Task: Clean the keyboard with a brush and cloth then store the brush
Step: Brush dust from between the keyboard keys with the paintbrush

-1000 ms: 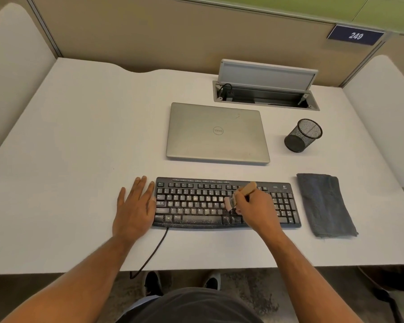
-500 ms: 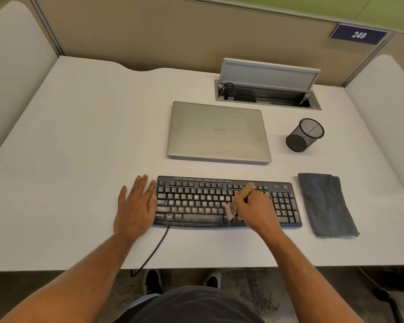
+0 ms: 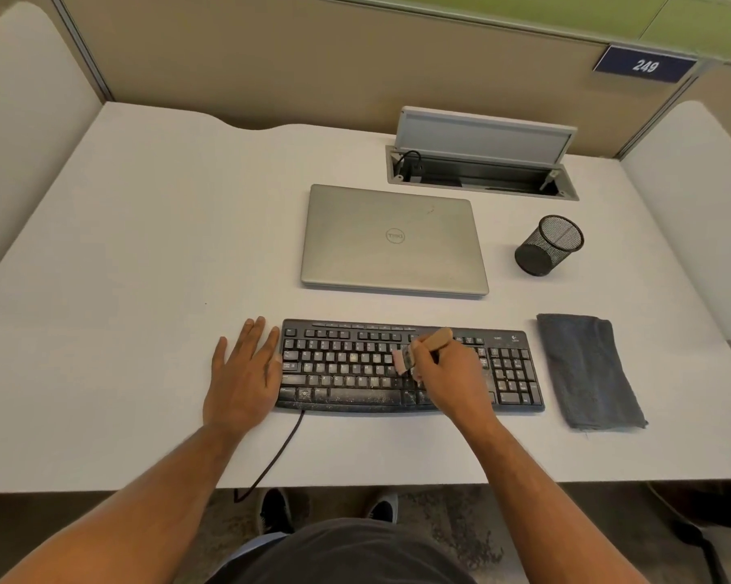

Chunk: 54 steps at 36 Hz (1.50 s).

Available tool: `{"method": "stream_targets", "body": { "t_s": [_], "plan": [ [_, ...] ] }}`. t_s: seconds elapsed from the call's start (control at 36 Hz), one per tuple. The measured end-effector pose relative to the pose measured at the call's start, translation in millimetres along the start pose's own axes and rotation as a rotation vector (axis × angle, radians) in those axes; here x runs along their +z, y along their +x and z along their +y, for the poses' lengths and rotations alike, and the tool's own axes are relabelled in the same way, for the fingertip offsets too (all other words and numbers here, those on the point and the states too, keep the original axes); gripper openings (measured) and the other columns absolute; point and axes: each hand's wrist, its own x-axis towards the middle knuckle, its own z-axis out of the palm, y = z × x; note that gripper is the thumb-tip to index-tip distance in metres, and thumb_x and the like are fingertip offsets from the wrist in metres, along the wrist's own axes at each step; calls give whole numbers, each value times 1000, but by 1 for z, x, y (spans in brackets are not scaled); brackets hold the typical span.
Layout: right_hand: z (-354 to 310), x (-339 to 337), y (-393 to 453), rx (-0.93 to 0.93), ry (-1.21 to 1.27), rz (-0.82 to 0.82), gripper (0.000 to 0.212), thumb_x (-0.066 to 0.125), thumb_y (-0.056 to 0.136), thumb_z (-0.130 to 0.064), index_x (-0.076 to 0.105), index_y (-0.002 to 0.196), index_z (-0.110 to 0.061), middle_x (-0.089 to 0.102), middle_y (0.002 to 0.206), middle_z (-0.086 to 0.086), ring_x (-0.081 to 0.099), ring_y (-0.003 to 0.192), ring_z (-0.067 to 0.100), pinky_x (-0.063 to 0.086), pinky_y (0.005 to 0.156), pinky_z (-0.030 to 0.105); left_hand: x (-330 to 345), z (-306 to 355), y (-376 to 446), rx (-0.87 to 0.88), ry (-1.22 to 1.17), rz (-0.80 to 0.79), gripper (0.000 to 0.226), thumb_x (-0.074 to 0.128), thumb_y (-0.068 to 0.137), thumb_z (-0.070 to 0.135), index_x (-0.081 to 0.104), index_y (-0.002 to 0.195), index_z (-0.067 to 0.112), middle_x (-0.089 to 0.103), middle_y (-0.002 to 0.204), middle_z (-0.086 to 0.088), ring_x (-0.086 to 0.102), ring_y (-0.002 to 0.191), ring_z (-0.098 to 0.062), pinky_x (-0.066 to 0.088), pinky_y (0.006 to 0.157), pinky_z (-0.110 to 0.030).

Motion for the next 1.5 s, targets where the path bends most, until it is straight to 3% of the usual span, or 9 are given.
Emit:
{"method": "stream_targets", "body": {
  "t_s": [0.17, 0.5, 0.61, 0.81, 0.92, 1.11, 1.31, 1.42, 1.5],
  "plan": [
    [1, 1, 2, 42, -63, -63, 44, 52, 105, -34, 67, 74, -7, 69, 64, 8, 62, 54, 20, 57, 62, 47, 0, 0, 0, 3, 3, -9, 65, 7, 104, 47, 28, 161, 23, 18, 170, 1, 6, 157, -13, 6, 127, -49],
    [0, 1, 6, 38, -60, -58, 47, 52, 105, -35, 67, 73, -4, 69, 64, 11, 58, 52, 17, 53, 55, 38, 1, -1, 0, 2, -9, 1, 64, 10, 104, 46, 30, 160, 23, 19, 169, 1, 7, 157, -13, 6, 127, -48],
    [-2, 2, 1, 4, -11, -6, 42, 51, 107, -37, 68, 77, -13, 65, 58, 1, 55, 49, 10, 47, 50, 30, 1, 0, 1, -4, -16, -1, 64, 10, 104, 47, 28, 161, 24, 18, 170, 2, 5, 157, -12, 4, 127, -47],
    [0, 2, 3, 23, -69, -56, 43, 53, 105, -34, 69, 75, -8, 69, 63, 7, 57, 51, 13, 56, 58, 42, 1, 0, 0, -4, -16, 6, 64, 10, 104, 46, 30, 160, 23, 19, 169, 2, 7, 157, -12, 5, 127, -48],
    [0, 4, -2, -9, 7, -5, 34, 51, 107, -37, 72, 85, -21, 70, 64, 0, 62, 54, 10, 52, 54, 33, 0, 1, 0, -2, -21, 5, 64, 9, 104, 47, 29, 161, 24, 19, 169, 2, 7, 157, -12, 5, 127, -48],
    [0, 2, 4, 37, -48, -53, 44, 54, 104, -31, 65, 69, -6, 67, 60, 7, 56, 49, 14, 53, 55, 38, 0, 1, 0, 1, -14, 7, 64, 10, 104, 46, 31, 160, 23, 20, 169, 1, 9, 157, -13, 6, 127, -48],
    [-5, 14, -3, -2, 89, -41, 24, 54, 106, -37, 72, 96, -25, 74, 72, -1, 71, 66, 16, 60, 62, 39, 0, 1, 0, -6, -4, 4, 64, 9, 104, 46, 30, 160, 23, 19, 169, 2, 8, 157, -13, 7, 127, -49],
    [-7, 16, -8, 1, -4, -54, 32, 51, 108, -34, 68, 84, -21, 69, 66, -3, 61, 57, 8, 51, 54, 29, 1, 0, 0, -3, -1, 9, 63, 11, 104, 45, 31, 160, 23, 21, 169, 1, 8, 157, -13, 9, 127, -50],
    [-9, 13, -3, 11, 3, -60, 35, 52, 106, -32, 67, 79, -16, 68, 63, 0, 60, 54, 11, 55, 58, 38, 2, 0, 0, 0, -3, 9, 63, 11, 105, 45, 32, 160, 23, 21, 169, 1, 9, 157, -13, 9, 127, -50]
  ]
}}
